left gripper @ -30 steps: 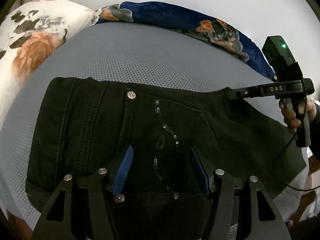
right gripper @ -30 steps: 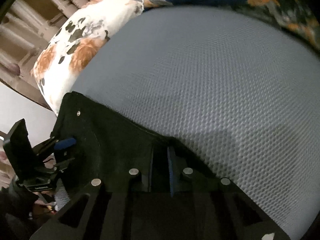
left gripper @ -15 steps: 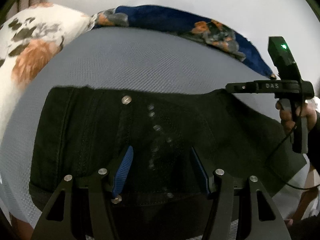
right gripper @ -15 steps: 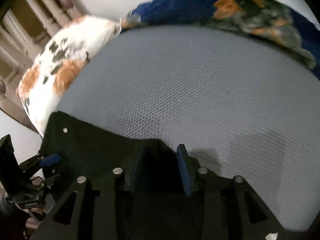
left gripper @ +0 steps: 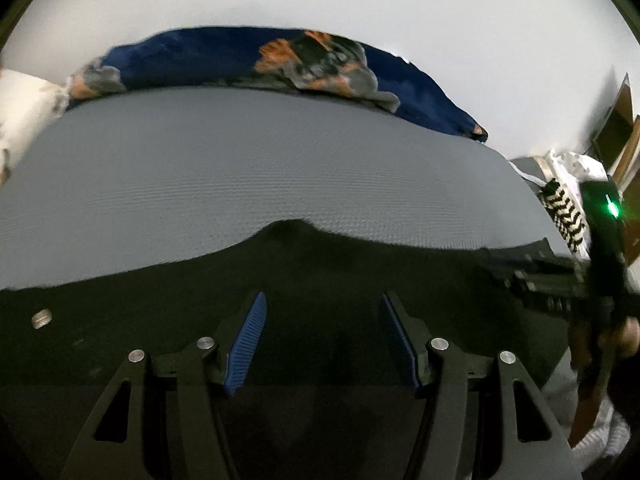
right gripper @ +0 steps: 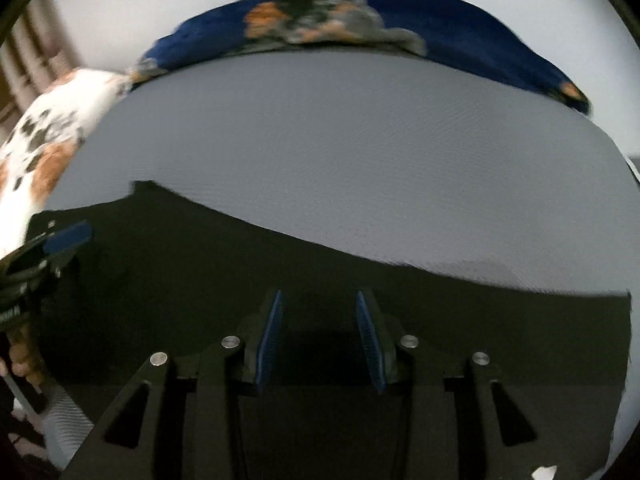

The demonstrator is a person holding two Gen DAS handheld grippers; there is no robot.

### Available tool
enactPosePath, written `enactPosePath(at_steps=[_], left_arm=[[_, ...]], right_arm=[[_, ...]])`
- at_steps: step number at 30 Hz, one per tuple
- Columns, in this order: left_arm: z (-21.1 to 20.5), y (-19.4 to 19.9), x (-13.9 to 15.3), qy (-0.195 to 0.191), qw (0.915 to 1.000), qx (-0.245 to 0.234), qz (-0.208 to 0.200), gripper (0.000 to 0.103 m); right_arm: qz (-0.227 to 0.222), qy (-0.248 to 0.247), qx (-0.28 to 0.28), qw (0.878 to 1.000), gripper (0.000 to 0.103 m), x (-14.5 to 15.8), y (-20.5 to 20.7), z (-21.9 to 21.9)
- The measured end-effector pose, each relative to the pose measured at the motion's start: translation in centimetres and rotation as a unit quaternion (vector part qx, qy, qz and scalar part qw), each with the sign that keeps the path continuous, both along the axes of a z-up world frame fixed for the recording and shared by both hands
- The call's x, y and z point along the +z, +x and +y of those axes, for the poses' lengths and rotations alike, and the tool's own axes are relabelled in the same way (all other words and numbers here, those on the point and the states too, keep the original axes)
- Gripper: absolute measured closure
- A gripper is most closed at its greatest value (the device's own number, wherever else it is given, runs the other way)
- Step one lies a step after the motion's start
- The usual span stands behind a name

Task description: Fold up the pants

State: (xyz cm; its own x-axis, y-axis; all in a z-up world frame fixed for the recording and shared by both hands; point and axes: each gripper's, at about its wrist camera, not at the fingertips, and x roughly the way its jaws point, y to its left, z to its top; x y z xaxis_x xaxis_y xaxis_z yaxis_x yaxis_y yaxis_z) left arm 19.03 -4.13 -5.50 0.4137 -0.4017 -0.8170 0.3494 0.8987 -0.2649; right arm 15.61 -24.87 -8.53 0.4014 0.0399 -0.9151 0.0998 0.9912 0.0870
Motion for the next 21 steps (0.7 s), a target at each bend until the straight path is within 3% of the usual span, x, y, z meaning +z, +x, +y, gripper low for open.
enactPosePath(at_steps=[6,21], left_arm=[[-2.1,2.6,-2.5,0.017,0.9996,0.009,0.018,0.043],[-2.5,1.9,-3.3,0.041,0.9985,0.025,0.026,0.043]], right_arm=[[-0.004,-0.035,-0.046,0.998,0.061,-0.8,-1.6,-4.2],[-0.011,-0.061,-0.092,0.994,0.061,-0.6,-3.3,-12.0]])
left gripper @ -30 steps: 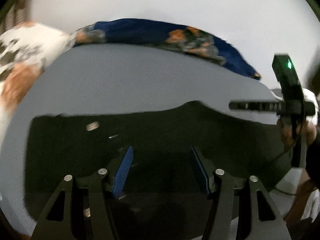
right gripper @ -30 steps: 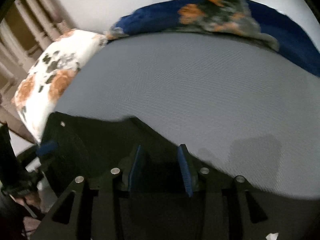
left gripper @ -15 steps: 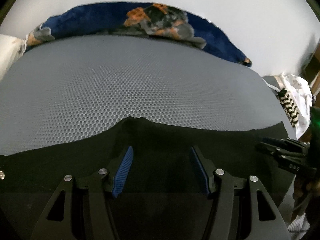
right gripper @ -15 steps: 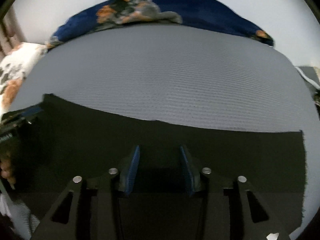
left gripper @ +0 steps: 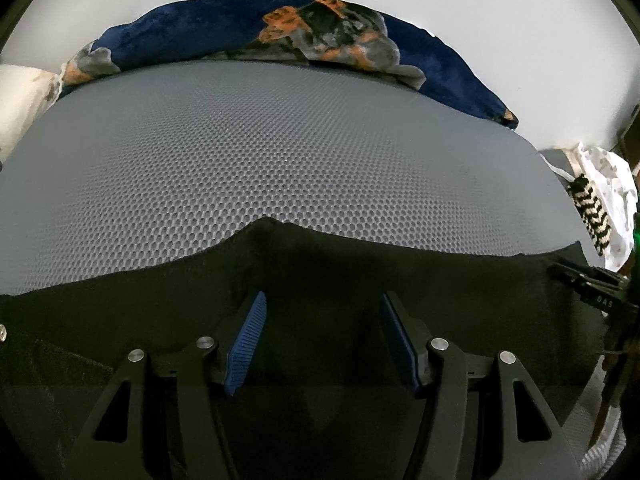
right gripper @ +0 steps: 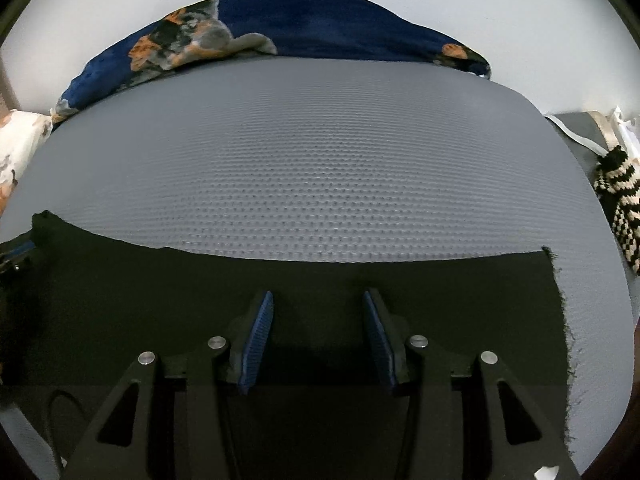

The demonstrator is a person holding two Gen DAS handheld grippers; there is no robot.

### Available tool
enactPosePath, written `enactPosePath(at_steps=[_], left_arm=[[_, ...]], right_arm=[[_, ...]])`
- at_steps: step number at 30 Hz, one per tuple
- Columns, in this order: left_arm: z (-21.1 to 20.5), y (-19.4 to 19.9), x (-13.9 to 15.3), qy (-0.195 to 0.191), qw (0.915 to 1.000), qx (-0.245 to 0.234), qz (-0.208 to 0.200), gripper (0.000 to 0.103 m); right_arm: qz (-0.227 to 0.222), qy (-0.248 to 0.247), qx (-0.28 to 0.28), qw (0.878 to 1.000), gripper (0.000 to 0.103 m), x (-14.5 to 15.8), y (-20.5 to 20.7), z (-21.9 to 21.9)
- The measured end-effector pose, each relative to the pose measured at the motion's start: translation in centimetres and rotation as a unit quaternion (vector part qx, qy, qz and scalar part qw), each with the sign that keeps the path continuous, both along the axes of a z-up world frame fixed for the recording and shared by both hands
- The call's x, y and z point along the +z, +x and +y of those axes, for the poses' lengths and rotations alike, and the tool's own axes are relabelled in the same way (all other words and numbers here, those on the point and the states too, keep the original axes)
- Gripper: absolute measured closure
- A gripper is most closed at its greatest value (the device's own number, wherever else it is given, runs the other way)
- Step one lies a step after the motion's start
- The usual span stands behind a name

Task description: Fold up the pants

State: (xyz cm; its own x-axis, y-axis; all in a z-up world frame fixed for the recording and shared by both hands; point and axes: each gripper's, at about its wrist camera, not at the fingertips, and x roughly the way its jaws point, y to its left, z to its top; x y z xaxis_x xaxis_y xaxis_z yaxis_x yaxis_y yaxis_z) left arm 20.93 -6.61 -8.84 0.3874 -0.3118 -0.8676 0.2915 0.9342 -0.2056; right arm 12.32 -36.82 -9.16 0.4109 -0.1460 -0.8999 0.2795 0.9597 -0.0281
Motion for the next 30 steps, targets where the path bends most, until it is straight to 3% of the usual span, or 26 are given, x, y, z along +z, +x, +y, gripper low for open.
enactPosePath(at_steps=[8,13,17,24,30], left_arm=[[0.8,-1.8,0.5,-0.002,0.9998,0.004,0.02,0.042],[1.5,-3.3,0.8,-0.002,0.9996,0.007,0.026,0.041],[1.7,-4.1,0.9,0.001,0.9995,0.012,0.029,0.041],[1.6,-5.3,1.0,0.011,0.9993,0.014,0.032,0.041],[1.3,-6.3,1.0,0.012,0.999,0.018,0.038,0.04]], right_arm=[[0.012,-0.009,-0.045,0.999,0.06,0.1,-3.0,-5.6],[0.008,0.024,-0.088,0.996,0.059,0.7,-6.5,-10.8],[-0.006,0.093,-0.115,0.989,0.058,1.2,-9.6,-14.8],[-0.031,0.253,-0.148,0.956,0.056,0.4,-14.6,-20.6],[-0.031,0.314,-0.13,0.94,0.057,-0.6,-15.5,-22.1]])
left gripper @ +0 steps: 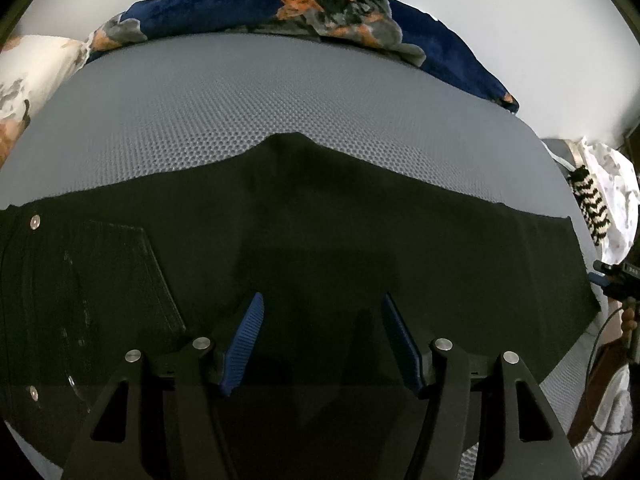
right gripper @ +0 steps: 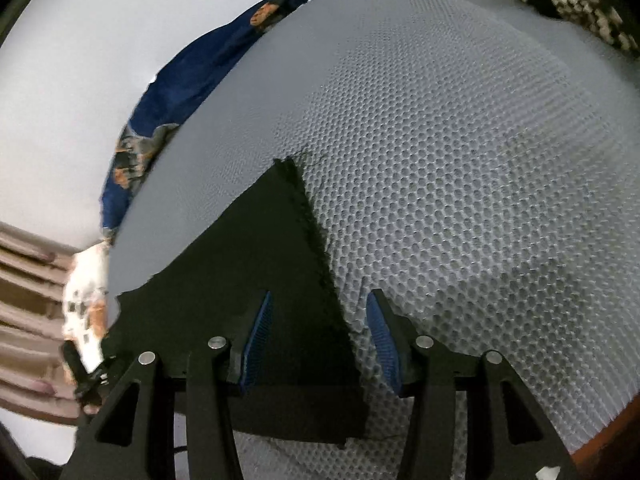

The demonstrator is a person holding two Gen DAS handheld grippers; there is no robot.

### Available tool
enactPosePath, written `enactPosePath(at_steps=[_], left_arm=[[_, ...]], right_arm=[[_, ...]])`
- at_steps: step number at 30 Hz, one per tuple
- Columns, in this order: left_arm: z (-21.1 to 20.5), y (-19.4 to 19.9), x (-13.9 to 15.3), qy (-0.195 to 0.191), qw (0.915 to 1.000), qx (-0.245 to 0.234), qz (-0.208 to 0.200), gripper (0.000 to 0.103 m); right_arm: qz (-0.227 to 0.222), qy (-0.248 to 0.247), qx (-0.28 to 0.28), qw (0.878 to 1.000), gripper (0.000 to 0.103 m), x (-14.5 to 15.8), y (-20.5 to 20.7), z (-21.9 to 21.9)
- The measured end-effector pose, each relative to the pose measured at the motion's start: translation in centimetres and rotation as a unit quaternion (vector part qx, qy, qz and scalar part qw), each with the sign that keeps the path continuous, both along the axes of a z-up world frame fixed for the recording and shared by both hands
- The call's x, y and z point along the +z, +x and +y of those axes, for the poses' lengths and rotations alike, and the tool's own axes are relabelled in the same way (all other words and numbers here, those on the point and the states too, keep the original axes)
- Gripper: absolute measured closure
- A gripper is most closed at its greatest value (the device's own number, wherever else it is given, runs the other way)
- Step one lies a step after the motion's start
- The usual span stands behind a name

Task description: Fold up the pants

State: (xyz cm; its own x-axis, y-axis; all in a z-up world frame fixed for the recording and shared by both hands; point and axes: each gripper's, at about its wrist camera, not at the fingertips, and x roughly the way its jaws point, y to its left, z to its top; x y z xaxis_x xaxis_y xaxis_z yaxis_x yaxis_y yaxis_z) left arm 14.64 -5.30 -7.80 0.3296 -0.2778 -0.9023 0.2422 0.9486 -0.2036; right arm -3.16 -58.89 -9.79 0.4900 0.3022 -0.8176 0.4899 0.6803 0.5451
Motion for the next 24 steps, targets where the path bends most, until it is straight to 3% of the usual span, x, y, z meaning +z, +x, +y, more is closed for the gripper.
enactPosePath(at_steps=[2,4,11,13,15,18,24], left_arm=[[-0.2,-0.2,-0.1,0.001,1.0,0.001,0.003,0.04],[-0.4,-0.4,-0.1,0.002,1.0,0.002,0.004,0.04],[-0.3,-0.6,-0.6,0.001,1.0,0.01,0.002,0.04],[-0.3,-0.8,-0.6,0.002,1.0,0.009,0.001,0.04],[-0.3,-0.9,-0.7,0.003,1.0,0.007,-0.002,0.04],[-0.2,-1.1,-0.7,0.003,1.0,0.006,-0.005,0.04],[0.4,-1.0,-0.6,-0.015,0.9998,0.009,-0.001,0.04]], right_arm=[[-0.007,0.018,0.0,1.0,0.058,-0.4,0.1,-0.3],[-0.014,0.067,0.019,0.997,0.07,-1.3,0.7,-0.2],[-0.033,0.093,0.028,0.995,0.081,-2.5,2.7,0.3],[-0.036,0.092,0.029,0.995,0.082,-2.6,3.6,0.9],[-0.03,0.082,0.031,0.996,0.091,-2.7,4.5,1.8],[-0.022,0.05,0.029,0.998,0.094,-1.9,4.4,2.8],[-0.043,0.047,0.011,0.998,0.095,1.6,5.0,5.7]])
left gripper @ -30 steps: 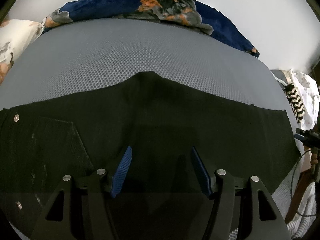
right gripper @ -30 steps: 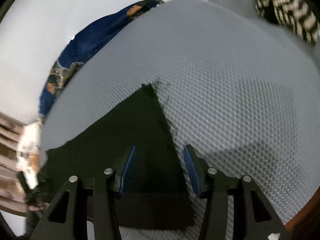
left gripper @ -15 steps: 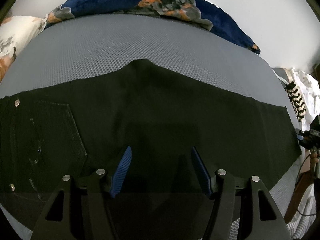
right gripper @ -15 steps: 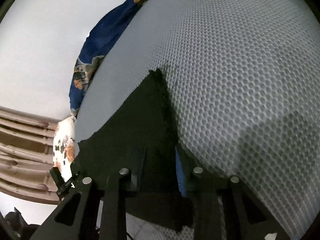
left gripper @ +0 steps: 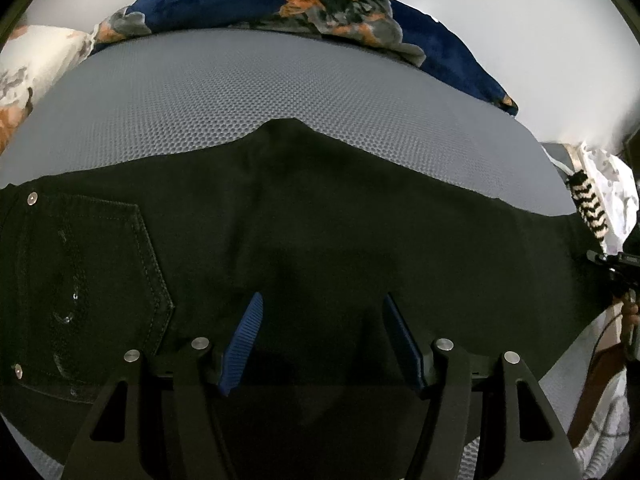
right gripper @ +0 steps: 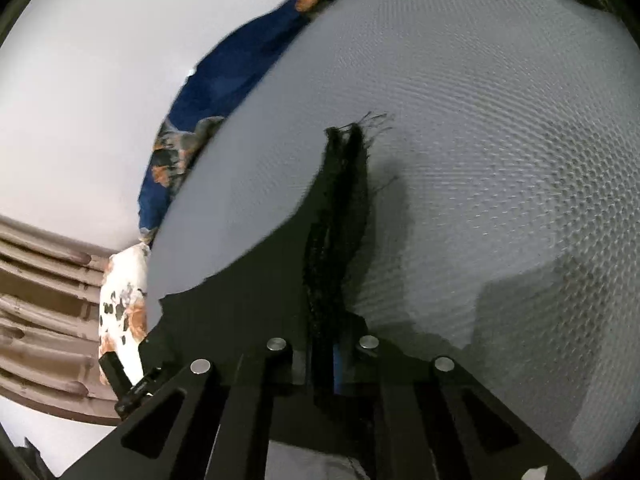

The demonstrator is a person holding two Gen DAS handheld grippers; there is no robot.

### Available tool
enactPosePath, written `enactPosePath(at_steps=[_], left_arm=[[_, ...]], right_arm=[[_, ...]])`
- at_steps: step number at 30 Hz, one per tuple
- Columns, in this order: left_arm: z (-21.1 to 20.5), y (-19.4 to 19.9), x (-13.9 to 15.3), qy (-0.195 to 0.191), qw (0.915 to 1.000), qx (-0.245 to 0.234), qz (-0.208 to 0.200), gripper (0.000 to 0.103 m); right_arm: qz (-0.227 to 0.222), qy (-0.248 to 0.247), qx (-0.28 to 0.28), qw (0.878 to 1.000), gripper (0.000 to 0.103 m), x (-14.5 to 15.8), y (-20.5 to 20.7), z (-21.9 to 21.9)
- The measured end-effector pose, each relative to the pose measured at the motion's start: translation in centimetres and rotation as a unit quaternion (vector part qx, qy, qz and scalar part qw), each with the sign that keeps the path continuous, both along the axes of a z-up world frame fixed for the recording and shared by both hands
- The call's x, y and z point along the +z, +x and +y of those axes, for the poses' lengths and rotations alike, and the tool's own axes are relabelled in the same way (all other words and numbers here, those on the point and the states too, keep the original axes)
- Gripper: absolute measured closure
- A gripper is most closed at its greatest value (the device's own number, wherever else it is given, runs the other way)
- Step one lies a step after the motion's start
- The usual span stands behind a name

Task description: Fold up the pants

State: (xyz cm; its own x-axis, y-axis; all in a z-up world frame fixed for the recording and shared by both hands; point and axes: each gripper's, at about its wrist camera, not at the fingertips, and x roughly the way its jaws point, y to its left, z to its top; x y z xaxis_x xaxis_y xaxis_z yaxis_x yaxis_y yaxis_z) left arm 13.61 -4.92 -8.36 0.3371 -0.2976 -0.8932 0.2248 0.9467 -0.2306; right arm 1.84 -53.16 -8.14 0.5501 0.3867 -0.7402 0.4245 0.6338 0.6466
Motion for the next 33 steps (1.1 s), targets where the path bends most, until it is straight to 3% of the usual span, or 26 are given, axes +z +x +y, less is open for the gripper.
enactPosePath(at_steps=[6,12,23,28,31,33], left_arm=[[0.8,-0.3,2.1,-0.021,0.9994,-0.002,-0.029,0.04],[3.1,-0.7,4.2,-0.047,0.9974,0.008,-0.055,0.04],[8.5,-1.4,6.5,-0.083,0.9931,0.044,-0.07,0.04],[10.0,-1.5,6.6,-0.103,0.9914,0.055,-0.06,0.04],[9.9,-1.5,6.6,-0.109,0.9914,0.048,-0.054,0.04],[9.6,-1.5,6.5,-0.116,0.9913,0.04,-0.047,0.04]], right_arm=[[-0.024,0.005,0.032,0.999,0.095,3.7,2.9,6.2],[-0.033,0.002,0.081,0.996,0.096,5.1,7.3,13.4],[0.0,0.005,0.189,0.982,0.096,0.1,14.9,27.2],[0.027,-0.033,0.244,0.969,0.095,-2.5,16.2,32.7],[0.05,-0.045,0.268,0.961,0.082,-3.9,16.5,35.0],[0.041,-0.041,0.273,0.96,0.069,-3.6,16.4,35.5]])
